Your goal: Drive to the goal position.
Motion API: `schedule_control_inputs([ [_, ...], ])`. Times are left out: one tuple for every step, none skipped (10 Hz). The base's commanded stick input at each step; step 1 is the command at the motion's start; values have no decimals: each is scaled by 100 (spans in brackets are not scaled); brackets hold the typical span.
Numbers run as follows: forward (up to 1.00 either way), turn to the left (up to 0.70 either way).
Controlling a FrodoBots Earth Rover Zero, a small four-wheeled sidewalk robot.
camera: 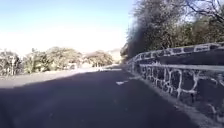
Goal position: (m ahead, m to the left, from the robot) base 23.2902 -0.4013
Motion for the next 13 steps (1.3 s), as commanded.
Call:
schedule_control_inputs([
  [100, 0],
  [100, 0],
  [100, 0],
  [100, 0],
  [100, 0],
  [100, 0],
  [100, 0],
  [100, 0],
  [100, 0],
  [100, 0],
  [100, 0],
  [100, 0],
  [100, 0],
])
